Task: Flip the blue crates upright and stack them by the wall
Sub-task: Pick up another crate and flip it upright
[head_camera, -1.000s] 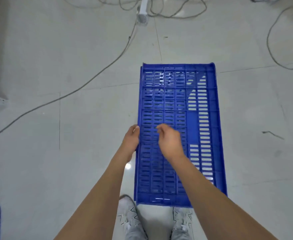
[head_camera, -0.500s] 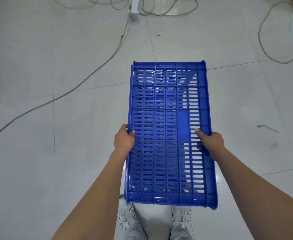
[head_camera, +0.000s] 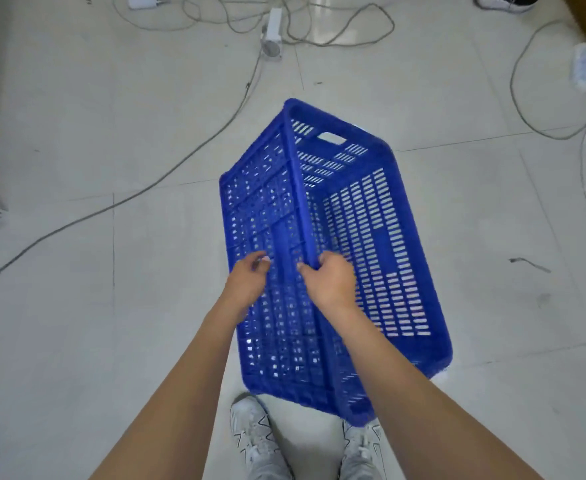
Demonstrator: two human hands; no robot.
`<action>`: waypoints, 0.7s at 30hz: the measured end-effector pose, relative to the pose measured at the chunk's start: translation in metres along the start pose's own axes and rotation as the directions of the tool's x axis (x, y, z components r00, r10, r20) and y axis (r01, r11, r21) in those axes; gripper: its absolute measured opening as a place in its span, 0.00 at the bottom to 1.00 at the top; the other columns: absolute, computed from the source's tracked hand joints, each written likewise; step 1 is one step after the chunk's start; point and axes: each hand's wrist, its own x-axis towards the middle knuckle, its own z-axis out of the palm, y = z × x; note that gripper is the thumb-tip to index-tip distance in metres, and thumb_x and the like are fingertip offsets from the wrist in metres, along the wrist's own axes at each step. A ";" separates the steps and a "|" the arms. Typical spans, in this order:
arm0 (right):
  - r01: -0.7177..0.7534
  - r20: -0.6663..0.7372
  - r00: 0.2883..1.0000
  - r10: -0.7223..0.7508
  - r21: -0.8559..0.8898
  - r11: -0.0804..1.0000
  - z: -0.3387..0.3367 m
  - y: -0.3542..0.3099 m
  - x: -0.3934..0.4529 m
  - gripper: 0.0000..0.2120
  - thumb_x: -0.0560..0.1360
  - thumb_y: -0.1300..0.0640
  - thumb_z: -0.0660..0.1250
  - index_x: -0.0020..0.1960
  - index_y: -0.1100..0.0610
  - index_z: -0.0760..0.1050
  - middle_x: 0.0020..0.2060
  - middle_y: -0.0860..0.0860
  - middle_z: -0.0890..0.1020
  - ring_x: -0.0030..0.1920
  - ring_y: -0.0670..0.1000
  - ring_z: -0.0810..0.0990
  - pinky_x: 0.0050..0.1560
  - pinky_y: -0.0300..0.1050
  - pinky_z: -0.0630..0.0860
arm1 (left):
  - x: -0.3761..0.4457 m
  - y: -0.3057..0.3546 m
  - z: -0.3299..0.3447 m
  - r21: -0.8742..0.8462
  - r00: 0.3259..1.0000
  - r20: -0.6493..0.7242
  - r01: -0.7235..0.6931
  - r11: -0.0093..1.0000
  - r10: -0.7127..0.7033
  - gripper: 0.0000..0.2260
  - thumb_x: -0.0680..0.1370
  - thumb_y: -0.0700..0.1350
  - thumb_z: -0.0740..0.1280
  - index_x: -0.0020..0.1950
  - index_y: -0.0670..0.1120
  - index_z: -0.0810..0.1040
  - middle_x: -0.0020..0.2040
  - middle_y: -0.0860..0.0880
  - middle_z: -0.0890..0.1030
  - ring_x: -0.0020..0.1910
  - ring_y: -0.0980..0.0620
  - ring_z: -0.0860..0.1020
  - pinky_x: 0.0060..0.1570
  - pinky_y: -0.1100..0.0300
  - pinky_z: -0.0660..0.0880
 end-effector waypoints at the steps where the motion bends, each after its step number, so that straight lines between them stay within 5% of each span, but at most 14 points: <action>1: 0.016 0.083 0.996 -0.017 0.013 1.000 0.014 -0.004 -0.005 0.15 0.72 0.49 0.71 0.36 0.56 0.70 0.30 0.50 0.75 0.35 0.56 0.75 0.36 0.43 0.66 | -0.003 -0.001 -0.001 -0.063 0.997 0.055 0.050 0.997 -0.047 0.19 0.82 0.55 0.58 0.71 0.51 0.72 0.64 0.46 0.77 0.52 0.49 0.78 0.50 0.54 0.76; 3: 0.032 0.202 0.978 -0.043 0.056 0.998 0.043 -0.009 -0.016 0.15 0.72 0.53 0.71 0.35 0.56 0.67 0.30 0.49 0.72 0.31 0.52 0.71 0.33 0.42 0.65 | -0.005 -0.006 -0.001 -0.176 0.980 0.164 0.138 0.975 -0.109 0.20 0.82 0.60 0.54 0.68 0.53 0.74 0.62 0.54 0.79 0.56 0.49 0.78 0.51 0.53 0.75; 6: -0.048 0.368 0.929 -0.038 0.220 0.974 0.071 -0.008 -0.023 0.08 0.71 0.60 0.72 0.35 0.57 0.75 0.30 0.50 0.75 0.29 0.47 0.72 0.29 0.35 0.69 | 0.003 -0.019 0.003 -0.222 0.983 0.104 0.170 0.960 -0.150 0.18 0.83 0.57 0.55 0.60 0.46 0.75 0.51 0.47 0.81 0.45 0.47 0.78 0.45 0.53 0.74; 7: -0.131 0.436 0.900 -0.026 0.327 0.936 0.075 -0.003 -0.023 0.02 0.73 0.63 0.70 0.41 0.59 0.79 0.34 0.52 0.79 0.32 0.47 0.76 0.34 0.34 0.75 | 0.007 -0.026 0.002 -0.235 0.984 0.035 0.179 0.955 -0.176 0.14 0.83 0.53 0.58 0.58 0.45 0.75 0.50 0.45 0.80 0.44 0.47 0.77 0.45 0.52 0.75; 9: -0.293 0.510 0.859 0.045 0.419 0.860 0.073 0.012 -0.017 0.06 0.76 0.64 0.65 0.51 0.61 0.79 0.44 0.54 0.82 0.39 0.51 0.81 0.46 0.46 0.81 | 0.013 -0.045 -0.003 -0.267 0.963 -0.072 0.231 0.935 -0.259 0.09 0.82 0.44 0.61 0.58 0.43 0.75 0.51 0.42 0.78 0.44 0.46 0.77 0.45 0.52 0.75; 12: -0.113 0.338 0.940 0.047 0.178 0.978 0.040 0.043 0.011 0.12 0.80 0.61 0.61 0.63 0.57 0.75 0.56 0.51 0.78 0.48 0.53 0.79 0.47 0.48 0.77 | 0.023 -0.075 -0.023 -0.230 0.936 -0.150 0.279 0.932 -0.317 0.13 0.81 0.41 0.63 0.64 0.44 0.69 0.54 0.44 0.75 0.39 0.49 0.75 0.36 0.57 0.73; 14: 0.046 0.118 0.992 -0.041 -0.042 0.998 0.015 0.069 0.043 0.19 0.78 0.62 0.62 0.68 0.58 0.69 0.63 0.55 0.73 0.57 0.55 0.75 0.55 0.49 0.74 | 0.035 -0.087 -0.027 -0.167 0.951 -0.158 0.238 0.957 -0.265 0.24 0.80 0.41 0.64 0.75 0.45 0.59 0.60 0.47 0.74 0.47 0.47 0.77 0.43 0.53 0.77; 16: 0.064 -0.032 0.997 -0.071 -0.184 0.981 -0.007 0.096 0.075 0.24 0.76 0.61 0.64 0.71 0.61 0.65 0.66 0.60 0.67 0.64 0.60 0.71 0.62 0.51 0.71 | 0.043 -0.092 -0.022 -0.108 0.955 -0.177 0.221 0.969 -0.237 0.26 0.79 0.39 0.64 0.74 0.44 0.59 0.64 0.46 0.74 0.52 0.45 0.77 0.50 0.52 0.76; 18: -0.025 -0.052 0.999 0.014 -0.212 0.977 -0.021 0.117 0.103 0.29 0.75 0.57 0.66 0.72 0.63 0.61 0.68 0.63 0.64 0.65 0.63 0.69 0.65 0.55 0.71 | 0.047 -0.100 -0.014 -0.061 0.949 -0.201 0.237 0.970 -0.245 0.27 0.78 0.38 0.64 0.75 0.45 0.57 0.65 0.43 0.75 0.54 0.43 0.77 0.52 0.49 0.77; 21: -0.105 0.038 0.992 0.118 -0.246 0.964 -0.036 0.130 0.136 0.32 0.77 0.53 0.66 0.74 0.62 0.58 0.69 0.63 0.65 0.65 0.64 0.70 0.62 0.54 0.70 | 0.044 -0.109 -0.005 -0.021 0.951 -0.168 0.260 0.965 -0.260 0.40 0.78 0.42 0.64 0.79 0.58 0.39 0.62 0.48 0.74 0.55 0.41 0.78 0.55 0.45 0.78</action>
